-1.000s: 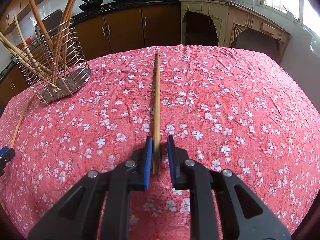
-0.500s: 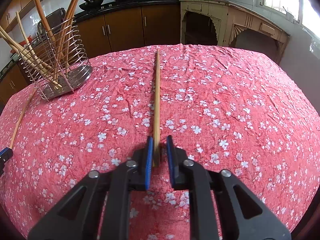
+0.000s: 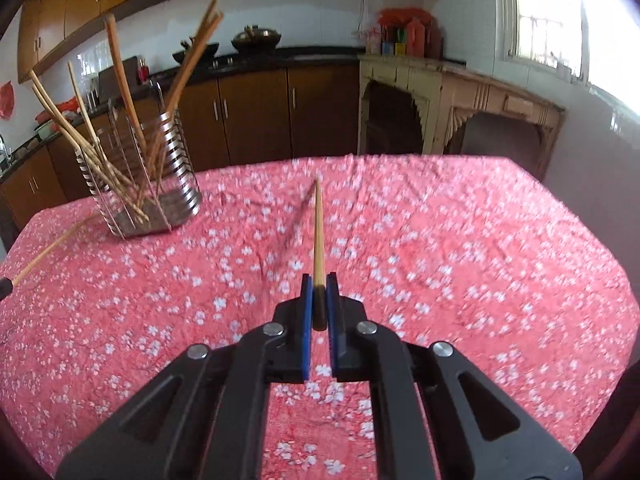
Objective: Organize utensils
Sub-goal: 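Lift the chopsticks in both tools up toward the wire holder basket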
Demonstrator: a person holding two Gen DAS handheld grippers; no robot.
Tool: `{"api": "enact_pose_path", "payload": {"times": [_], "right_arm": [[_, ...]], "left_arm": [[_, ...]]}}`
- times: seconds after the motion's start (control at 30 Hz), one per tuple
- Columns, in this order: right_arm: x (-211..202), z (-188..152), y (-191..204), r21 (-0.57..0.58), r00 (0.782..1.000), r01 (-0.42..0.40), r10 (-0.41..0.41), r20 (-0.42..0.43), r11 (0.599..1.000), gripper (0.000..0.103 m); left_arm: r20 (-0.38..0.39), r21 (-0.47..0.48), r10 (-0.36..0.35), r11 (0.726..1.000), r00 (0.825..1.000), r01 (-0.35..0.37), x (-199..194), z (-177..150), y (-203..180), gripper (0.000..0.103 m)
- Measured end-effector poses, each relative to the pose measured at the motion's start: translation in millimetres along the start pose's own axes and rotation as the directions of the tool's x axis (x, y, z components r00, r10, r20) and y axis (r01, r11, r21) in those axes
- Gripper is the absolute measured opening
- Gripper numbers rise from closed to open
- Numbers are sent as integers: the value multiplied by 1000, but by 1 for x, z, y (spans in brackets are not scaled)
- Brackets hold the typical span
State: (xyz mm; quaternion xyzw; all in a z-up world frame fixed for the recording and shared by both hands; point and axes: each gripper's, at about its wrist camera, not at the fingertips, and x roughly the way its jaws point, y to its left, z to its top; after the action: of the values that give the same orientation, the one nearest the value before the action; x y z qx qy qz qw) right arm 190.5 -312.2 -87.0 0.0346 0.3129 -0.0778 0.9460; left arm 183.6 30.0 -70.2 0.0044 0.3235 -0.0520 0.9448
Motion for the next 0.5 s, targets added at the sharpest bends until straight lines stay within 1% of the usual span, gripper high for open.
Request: {"api": "enact_pose_path", "payload": {"times": [0.1, 0.27, 0.33, 0.5], "right_arm": [[-14, 12, -1, 5, 999, -10, 10, 45, 1000, 8], [-31, 29, -3, 13, 994, -15, 13, 110, 1000, 8], [-30, 36, -2, 17, 992, -22, 19, 127, 1000, 8], [-49, 57, -2, 29, 977, -47, 40, 211, 998, 8]], "left_arm": [[62, -16, 2, 1000, 998, -1, -14, 10, 2, 7], [131, -41, 8, 999, 991, -2, -28, 23, 2, 7], [157, -53, 10, 999, 988, -2, -33, 29, 3, 7], [235, -84, 15, 996, 972, 5, -50, 48, 7, 7]]}}
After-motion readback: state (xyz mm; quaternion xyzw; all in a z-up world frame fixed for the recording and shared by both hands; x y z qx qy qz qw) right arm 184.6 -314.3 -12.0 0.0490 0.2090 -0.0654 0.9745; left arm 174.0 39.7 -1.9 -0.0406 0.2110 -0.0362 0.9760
